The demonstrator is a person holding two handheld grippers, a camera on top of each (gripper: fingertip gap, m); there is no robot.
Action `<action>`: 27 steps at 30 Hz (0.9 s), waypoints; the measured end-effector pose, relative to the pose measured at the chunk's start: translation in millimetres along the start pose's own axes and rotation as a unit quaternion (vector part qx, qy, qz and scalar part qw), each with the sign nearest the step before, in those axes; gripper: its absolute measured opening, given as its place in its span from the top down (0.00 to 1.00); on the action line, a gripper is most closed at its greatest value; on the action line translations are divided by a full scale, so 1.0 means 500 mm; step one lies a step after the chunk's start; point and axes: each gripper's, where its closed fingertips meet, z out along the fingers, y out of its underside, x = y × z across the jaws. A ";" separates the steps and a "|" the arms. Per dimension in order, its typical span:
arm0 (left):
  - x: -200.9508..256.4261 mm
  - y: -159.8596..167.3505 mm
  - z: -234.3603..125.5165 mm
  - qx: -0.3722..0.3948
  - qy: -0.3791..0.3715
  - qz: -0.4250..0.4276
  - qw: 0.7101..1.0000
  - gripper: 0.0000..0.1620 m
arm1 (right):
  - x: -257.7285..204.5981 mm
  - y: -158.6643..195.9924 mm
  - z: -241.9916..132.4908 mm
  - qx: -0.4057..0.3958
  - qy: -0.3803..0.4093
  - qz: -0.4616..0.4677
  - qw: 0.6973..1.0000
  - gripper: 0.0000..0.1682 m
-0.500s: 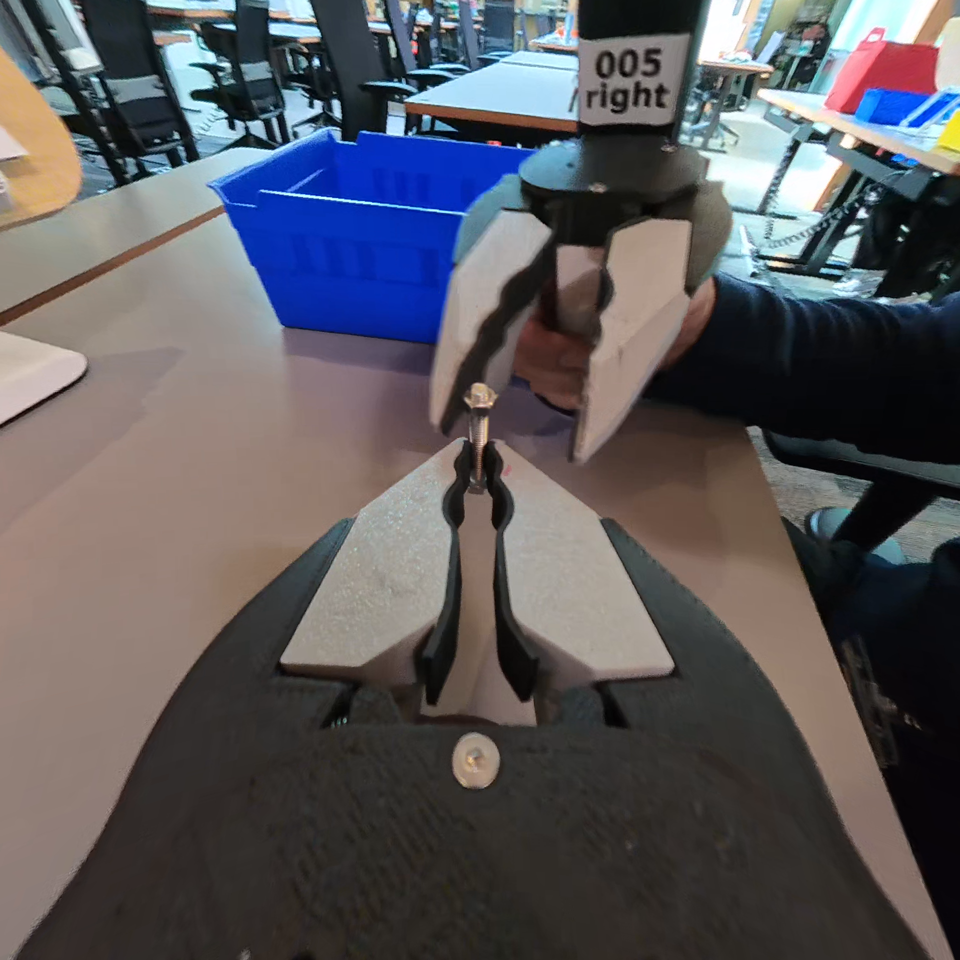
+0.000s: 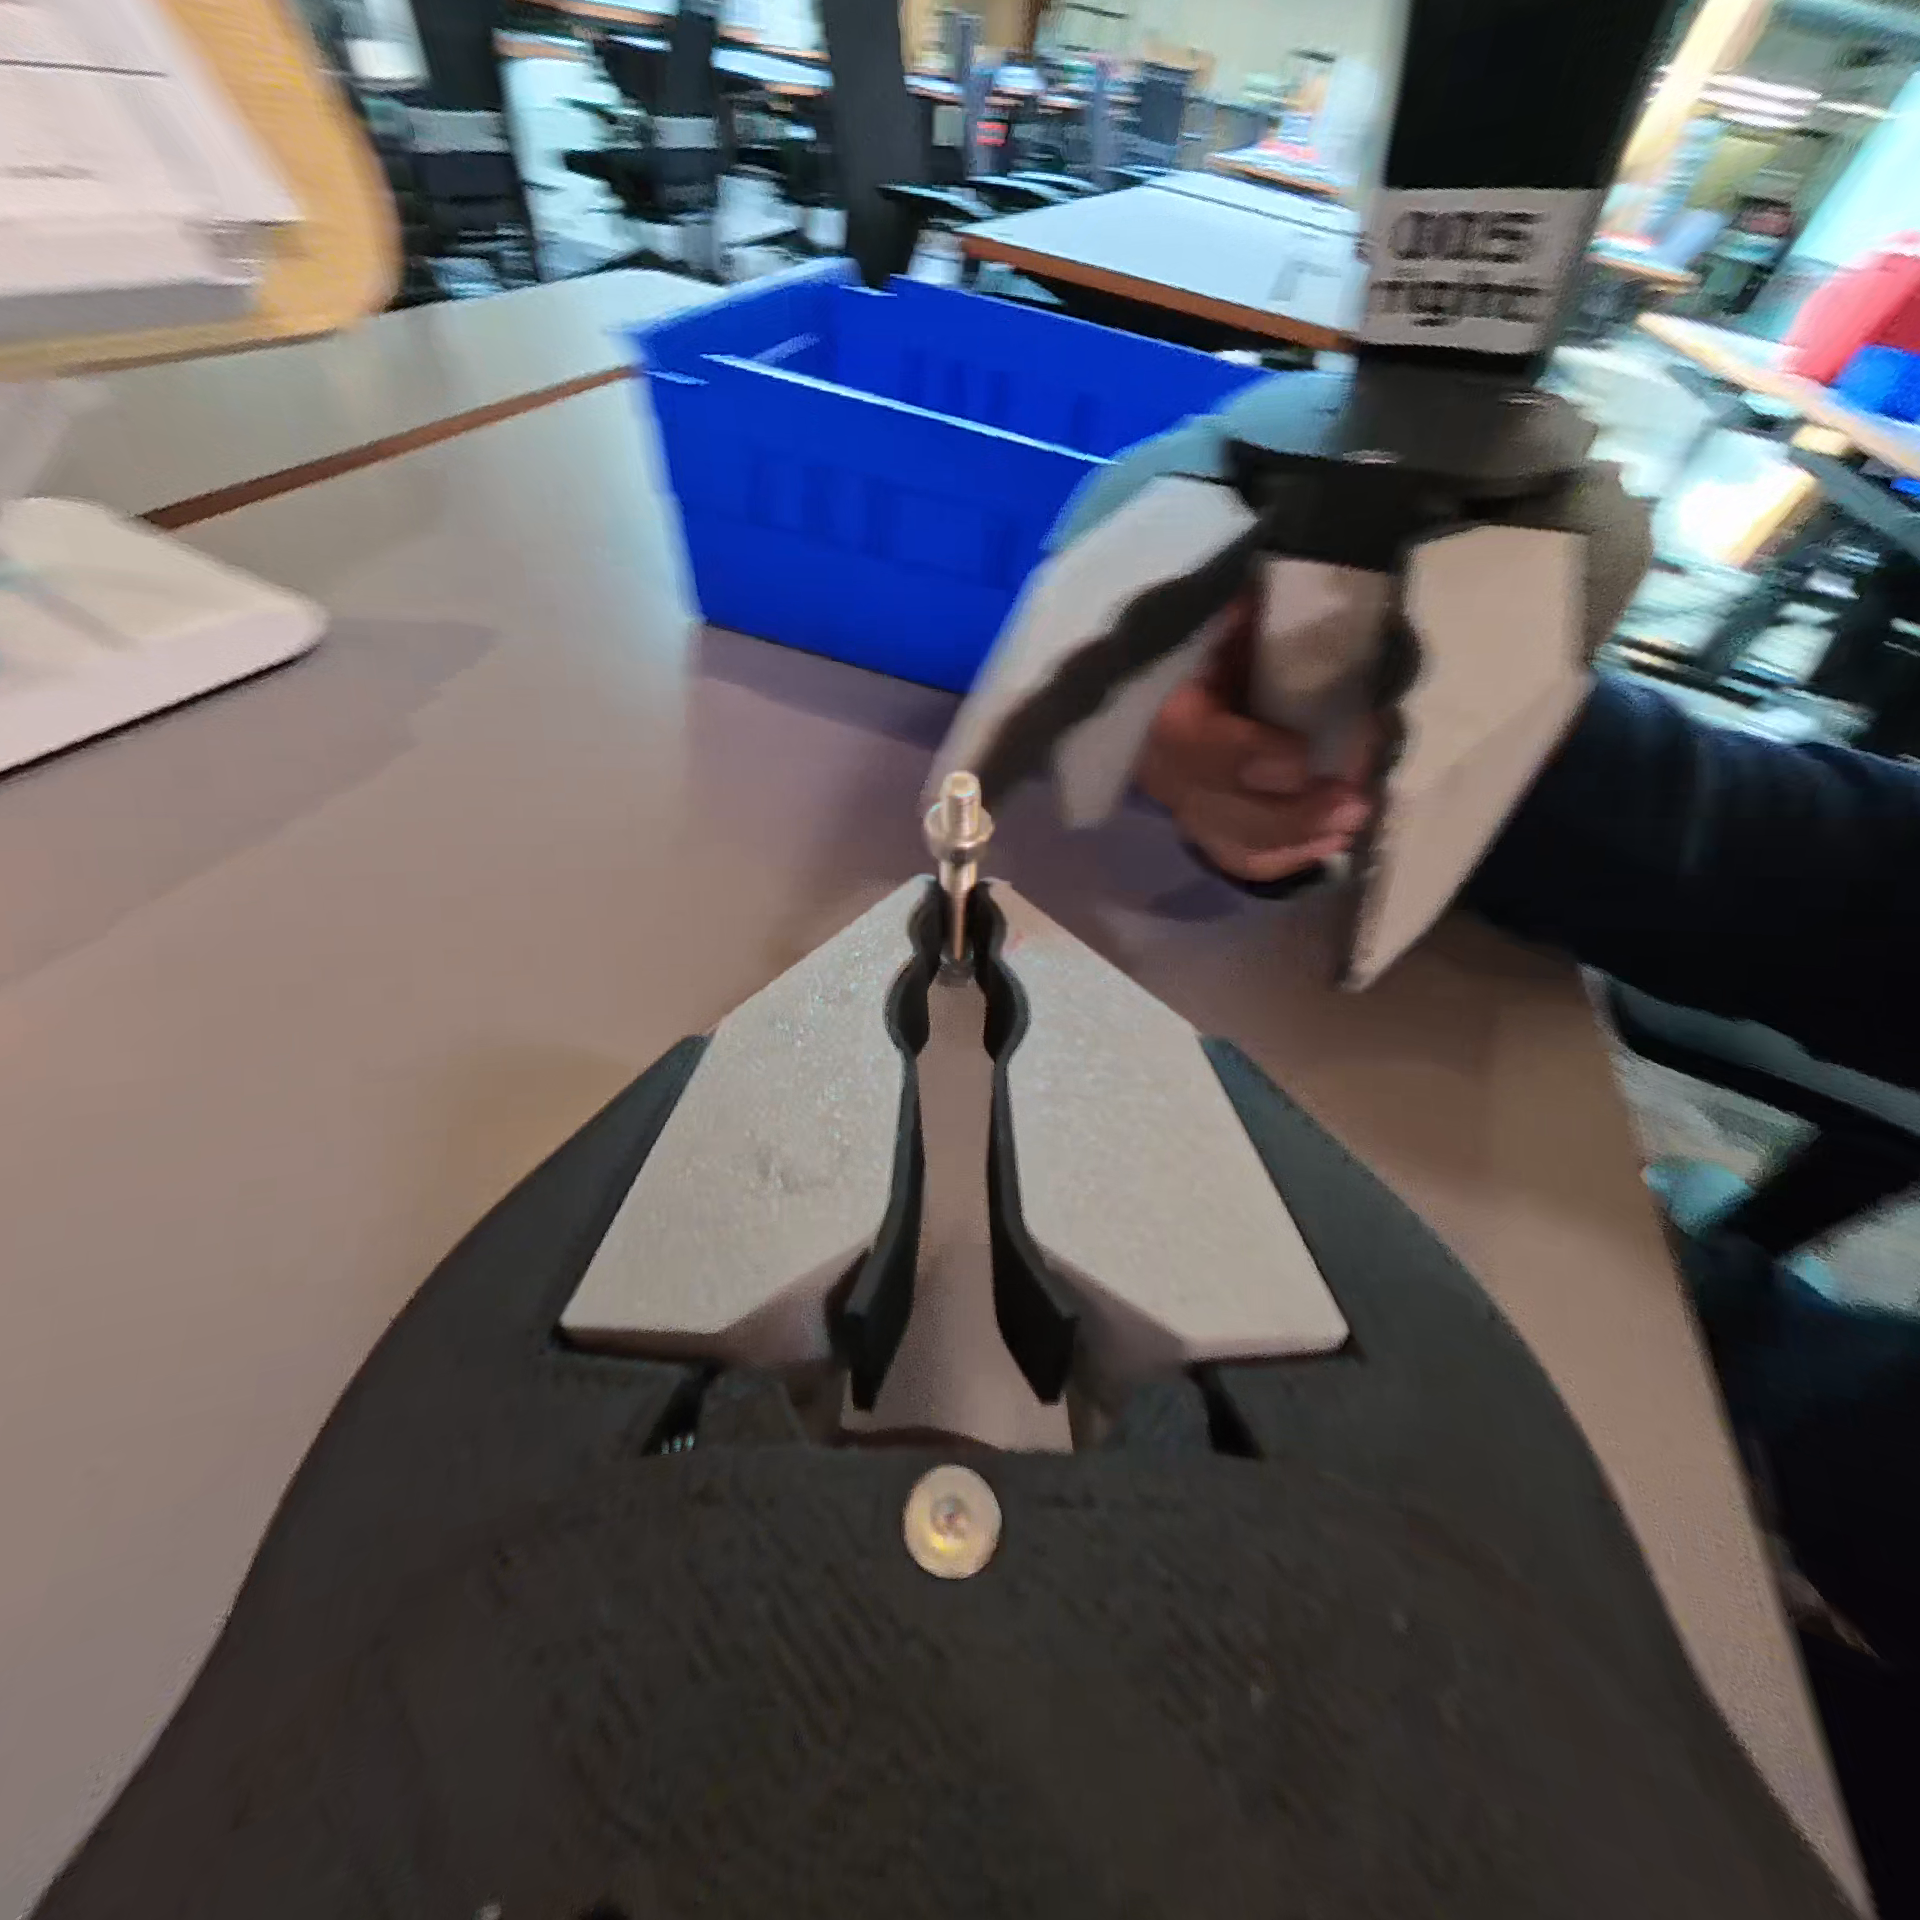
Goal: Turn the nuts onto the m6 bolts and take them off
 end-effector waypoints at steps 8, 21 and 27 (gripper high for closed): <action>-0.026 0.016 -0.009 -0.017 -0.020 -0.016 1.000 0.98 | 0.032 -0.037 -0.032 0.063 0.014 0.037 0.997 0.78; -0.032 0.019 -0.012 -0.015 -0.024 -0.027 0.999 0.98 | 0.059 -0.030 -0.030 0.056 0.052 0.040 0.996 0.82; 0.026 0.018 0.020 -0.025 0.014 0.018 0.999 0.98 | 0.058 0.019 0.012 -0.016 0.068 0.016 0.997 0.99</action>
